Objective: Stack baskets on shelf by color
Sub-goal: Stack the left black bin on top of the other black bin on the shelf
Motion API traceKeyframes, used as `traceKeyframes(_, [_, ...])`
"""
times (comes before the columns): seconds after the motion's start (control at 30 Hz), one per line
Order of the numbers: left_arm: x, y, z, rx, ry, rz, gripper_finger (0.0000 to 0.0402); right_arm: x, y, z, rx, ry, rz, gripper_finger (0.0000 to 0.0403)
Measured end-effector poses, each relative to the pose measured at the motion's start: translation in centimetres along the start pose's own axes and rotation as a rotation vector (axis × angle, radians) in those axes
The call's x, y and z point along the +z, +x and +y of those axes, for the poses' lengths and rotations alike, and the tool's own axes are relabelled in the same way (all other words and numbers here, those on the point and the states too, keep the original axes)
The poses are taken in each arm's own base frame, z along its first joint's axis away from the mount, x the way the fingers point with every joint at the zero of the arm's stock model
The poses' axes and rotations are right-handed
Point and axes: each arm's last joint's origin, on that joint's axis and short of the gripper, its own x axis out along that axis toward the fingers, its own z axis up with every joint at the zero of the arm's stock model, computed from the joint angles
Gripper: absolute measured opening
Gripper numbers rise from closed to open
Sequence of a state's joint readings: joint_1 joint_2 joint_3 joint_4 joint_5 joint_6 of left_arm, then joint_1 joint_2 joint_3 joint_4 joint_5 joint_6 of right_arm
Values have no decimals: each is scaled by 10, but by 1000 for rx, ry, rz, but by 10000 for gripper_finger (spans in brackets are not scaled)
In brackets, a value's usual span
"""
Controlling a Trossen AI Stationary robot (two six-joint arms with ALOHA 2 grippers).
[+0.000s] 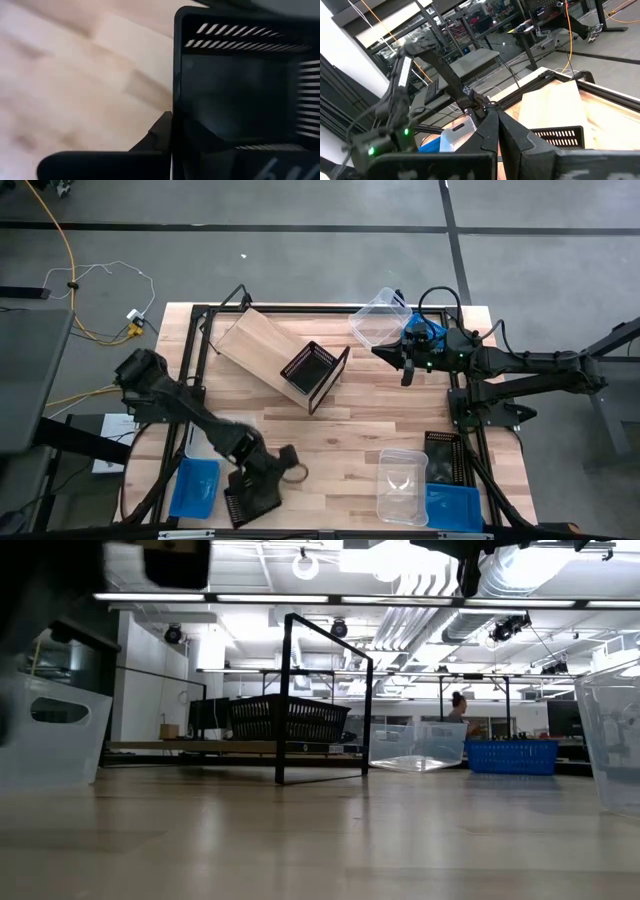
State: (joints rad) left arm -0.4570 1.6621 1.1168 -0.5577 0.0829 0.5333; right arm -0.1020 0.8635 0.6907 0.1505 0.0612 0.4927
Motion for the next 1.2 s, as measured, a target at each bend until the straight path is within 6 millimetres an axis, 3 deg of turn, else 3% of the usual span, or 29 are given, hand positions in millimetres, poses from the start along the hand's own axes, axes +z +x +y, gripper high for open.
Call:
traceKeyframes(0.17, [-9,-62,23,131,-138,-134,1,0,0,0,0,0,0,0])
traceKeyframes(0.33, [-19,-154,35,373,-247,-227,1,0,0,0,0,0,0,0])
traceKeyframes(0.5, [-40,-240,37,733,-279,-157,0,0,0,0,-13,4,-6,0])
traceKeyframes(0.63, [-64,-277,52,884,-286,-8,0,1,0,-1,-36,4,-20,0])
traceKeyframes(0.73, [-84,-286,74,905,-288,88,0,1,0,-1,-39,10,-21,0])
traceKeyframes(0.83, [-107,-281,100,866,-287,179,0,1,0,-1,-38,37,-22,0])
traceKeyframes(1.0, [-138,-253,142,731,-273,265,0,1,0,-1,-34,65,-20,0])
traceKeyframes(1.2, [-151,-211,169,561,-207,356,0,1,0,-1,-33,76,-20,0])
